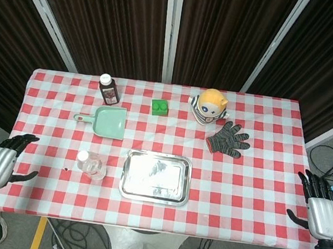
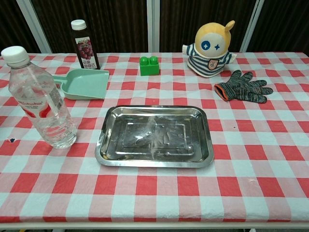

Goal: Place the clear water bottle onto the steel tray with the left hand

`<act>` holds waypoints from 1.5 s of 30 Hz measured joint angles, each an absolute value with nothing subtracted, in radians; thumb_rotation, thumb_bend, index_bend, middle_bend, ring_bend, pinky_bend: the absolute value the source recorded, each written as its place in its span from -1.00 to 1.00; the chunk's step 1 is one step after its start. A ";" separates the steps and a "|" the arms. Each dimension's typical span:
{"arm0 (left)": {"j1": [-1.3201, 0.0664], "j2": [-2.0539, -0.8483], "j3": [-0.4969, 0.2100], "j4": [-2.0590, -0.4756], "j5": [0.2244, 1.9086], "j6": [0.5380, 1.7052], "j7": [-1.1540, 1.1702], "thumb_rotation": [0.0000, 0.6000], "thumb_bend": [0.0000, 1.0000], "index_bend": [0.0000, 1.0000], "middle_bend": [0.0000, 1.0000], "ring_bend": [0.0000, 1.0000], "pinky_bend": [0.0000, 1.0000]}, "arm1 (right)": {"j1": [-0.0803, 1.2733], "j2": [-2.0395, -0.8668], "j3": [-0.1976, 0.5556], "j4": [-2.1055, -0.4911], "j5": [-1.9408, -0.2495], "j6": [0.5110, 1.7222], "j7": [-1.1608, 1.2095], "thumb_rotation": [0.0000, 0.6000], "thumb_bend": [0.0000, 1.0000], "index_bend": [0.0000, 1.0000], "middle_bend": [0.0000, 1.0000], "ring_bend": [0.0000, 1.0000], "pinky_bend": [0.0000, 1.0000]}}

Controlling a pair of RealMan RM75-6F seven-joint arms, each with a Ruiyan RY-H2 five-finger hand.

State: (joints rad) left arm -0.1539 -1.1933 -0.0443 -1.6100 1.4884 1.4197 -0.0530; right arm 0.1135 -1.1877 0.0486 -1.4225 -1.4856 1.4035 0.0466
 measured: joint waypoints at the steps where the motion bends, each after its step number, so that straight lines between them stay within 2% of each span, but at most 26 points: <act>1: -0.152 -1.193 -0.044 -1.607 1.487 1.420 -0.056 1.00 -0.79 -0.44 -0.38 -0.54 -0.43 | 0.113 -1.188 0.049 -1.422 -1.485 1.403 0.046 1.00 -0.80 -1.00 -1.00 -1.00 -1.00; 13: -0.139 -1.181 -0.034 -1.591 1.484 1.424 -0.089 1.00 -0.79 -0.44 -0.38 -0.54 -0.44 | 0.115 -1.189 0.049 -1.419 -1.485 1.401 0.045 1.00 -0.80 -1.00 -1.00 -1.00 -1.00; 21: -0.139 -1.210 -0.030 -1.601 1.459 1.387 -0.195 1.00 -0.92 -0.44 -0.37 -0.54 -0.44 | 0.113 -1.191 0.052 -1.408 -1.476 1.400 0.050 1.00 -0.80 -1.00 -1.00 -1.00 -1.00; 27: -0.137 -1.286 -0.062 -1.618 1.419 1.387 -0.363 1.00 -0.97 -0.46 -0.36 -0.54 -0.44 | 0.112 -1.189 0.057 -1.408 -1.469 1.401 0.056 1.00 -0.80 -1.00 -1.00 -1.00 -1.00; 31: -0.133 -1.393 -0.090 -1.626 1.374 1.387 -0.463 1.00 -0.98 -0.46 -0.36 -0.54 -0.44 | 0.112 -1.188 0.057 -1.408 -1.469 1.400 0.057 1.00 -0.80 -1.00 -1.00 -1.00 -1.00; 45: -0.154 -1.555 -0.084 -1.563 1.390 1.347 -0.489 1.00 -1.00 -0.48 -0.37 -0.56 -0.48 | 0.114 -1.189 0.057 -1.404 -1.463 1.389 0.063 1.00 -0.80 -1.00 -1.00 -1.00 -1.00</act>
State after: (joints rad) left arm -0.1542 -1.5554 -0.0844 -1.5628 1.3901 1.3467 -0.4889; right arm 0.1138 -1.1891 0.0569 -1.4038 -1.4630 1.3887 0.0625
